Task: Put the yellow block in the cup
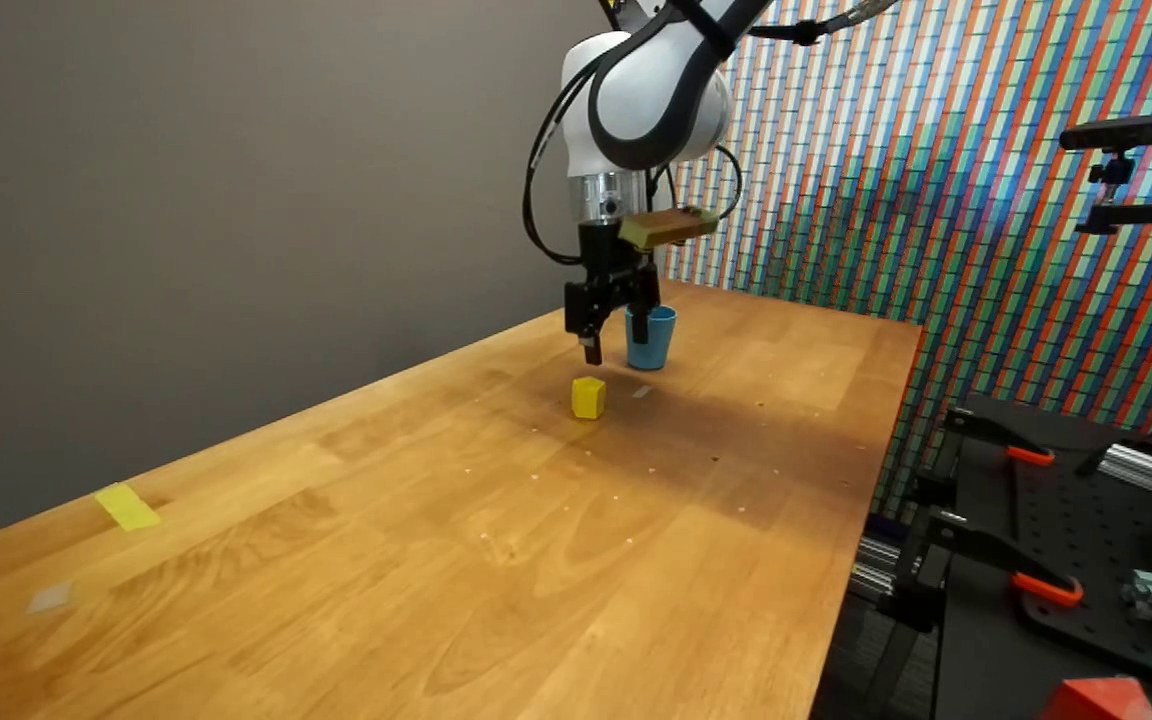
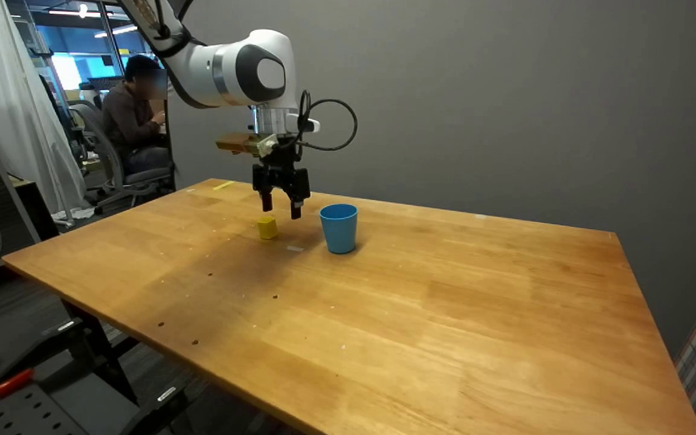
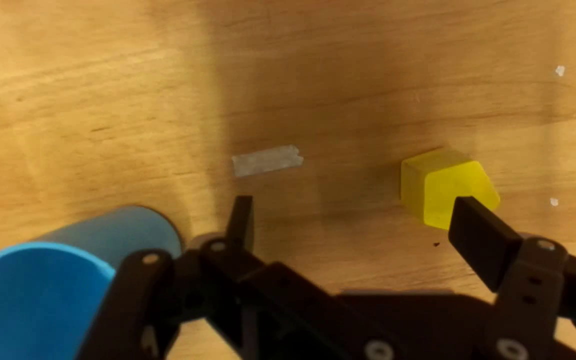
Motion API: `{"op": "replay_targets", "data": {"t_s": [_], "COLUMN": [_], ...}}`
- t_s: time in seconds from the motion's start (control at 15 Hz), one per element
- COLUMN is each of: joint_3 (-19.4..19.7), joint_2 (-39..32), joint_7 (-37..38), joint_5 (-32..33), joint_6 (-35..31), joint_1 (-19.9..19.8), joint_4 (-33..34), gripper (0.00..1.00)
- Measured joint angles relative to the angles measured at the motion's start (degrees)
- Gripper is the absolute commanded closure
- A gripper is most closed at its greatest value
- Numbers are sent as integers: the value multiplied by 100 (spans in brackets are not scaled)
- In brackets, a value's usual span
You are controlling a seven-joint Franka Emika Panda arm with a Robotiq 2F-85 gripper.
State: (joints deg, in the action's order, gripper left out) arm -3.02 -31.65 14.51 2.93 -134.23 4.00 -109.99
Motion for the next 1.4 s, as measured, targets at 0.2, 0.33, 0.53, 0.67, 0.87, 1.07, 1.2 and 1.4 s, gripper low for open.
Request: {"op": "replay_targets", "data": {"t_s": [0.2, 0.33, 0.53, 0.67, 0.87, 1.07, 1.2, 1.4], "joint_3": [-24, -46, -56, -55, -48, -4, 42, 193], "joint_2": [-412, -570, -667, -721, -822, -896, -901, -861], "joint_7": [-1, -1, -1, 58, 226, 396, 515, 772], "joint_5": [-214, -367, -565, -594, -595, -595, -595, -594], "joint_6": [147, 291, 483, 515, 515, 514, 548, 710], "joint_1": [91, 126, 157, 173, 221, 318, 377, 428], "joint_4": [471, 688, 847, 873, 899, 919, 921, 916], "gripper": [0, 0, 0, 0, 34, 58, 73, 79]}}
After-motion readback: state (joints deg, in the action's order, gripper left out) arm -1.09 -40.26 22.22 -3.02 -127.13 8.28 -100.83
